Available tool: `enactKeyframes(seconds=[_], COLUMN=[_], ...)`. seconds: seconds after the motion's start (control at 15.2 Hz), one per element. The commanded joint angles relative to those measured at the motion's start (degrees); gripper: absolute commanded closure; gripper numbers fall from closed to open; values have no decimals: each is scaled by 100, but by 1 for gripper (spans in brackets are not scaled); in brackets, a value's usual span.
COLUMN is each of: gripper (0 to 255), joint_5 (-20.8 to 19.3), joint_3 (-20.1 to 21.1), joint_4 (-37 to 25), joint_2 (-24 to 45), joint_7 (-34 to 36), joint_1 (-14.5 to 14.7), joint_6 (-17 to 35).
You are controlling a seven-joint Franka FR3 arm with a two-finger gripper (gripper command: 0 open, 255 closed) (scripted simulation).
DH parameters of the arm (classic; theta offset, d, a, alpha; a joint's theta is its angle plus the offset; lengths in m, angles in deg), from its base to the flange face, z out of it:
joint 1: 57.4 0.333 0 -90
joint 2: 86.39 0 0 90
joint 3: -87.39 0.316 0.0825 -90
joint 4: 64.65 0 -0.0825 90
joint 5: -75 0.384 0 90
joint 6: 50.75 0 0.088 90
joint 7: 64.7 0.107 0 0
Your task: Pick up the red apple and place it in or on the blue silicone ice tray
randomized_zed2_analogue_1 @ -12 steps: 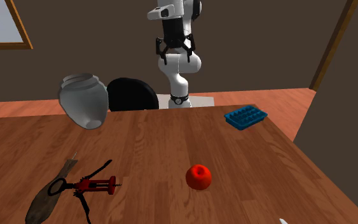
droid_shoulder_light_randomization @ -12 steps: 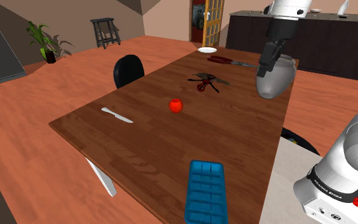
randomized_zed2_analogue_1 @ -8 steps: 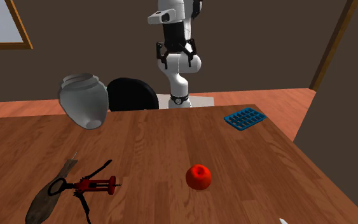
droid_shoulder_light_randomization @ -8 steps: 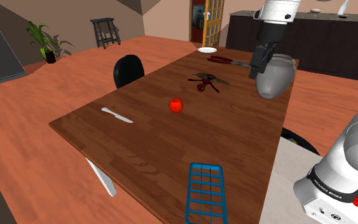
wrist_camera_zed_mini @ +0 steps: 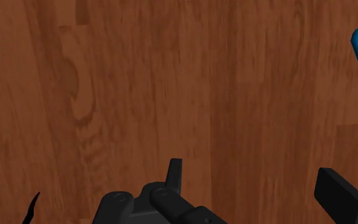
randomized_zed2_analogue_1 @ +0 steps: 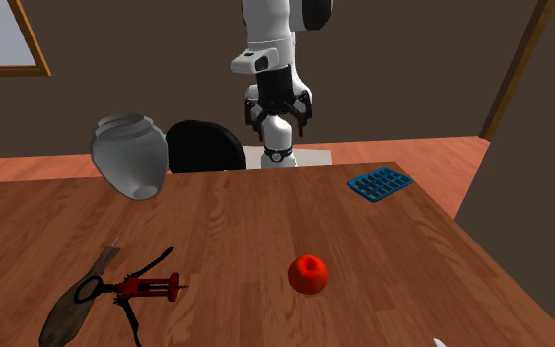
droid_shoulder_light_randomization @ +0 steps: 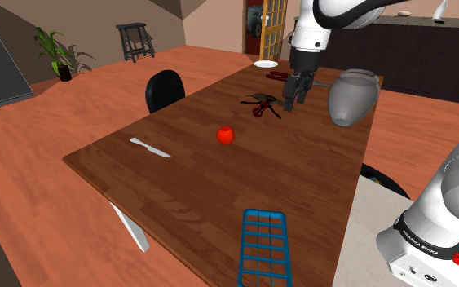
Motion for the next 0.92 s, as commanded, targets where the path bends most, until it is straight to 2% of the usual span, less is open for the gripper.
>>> enactKeyframes(seconds=[0.0, 0.46, 0.86], gripper=[0, 0, 0], joint_5=[13, -13, -105], joint_3=[49, 181, 255], joint_4=[-265, -1252, -2396], joint_2=[496, 2073, 3452], joint_7=[18, 84, 172], joint_1=[28, 110, 201], joint_6=[212, 719, 881])
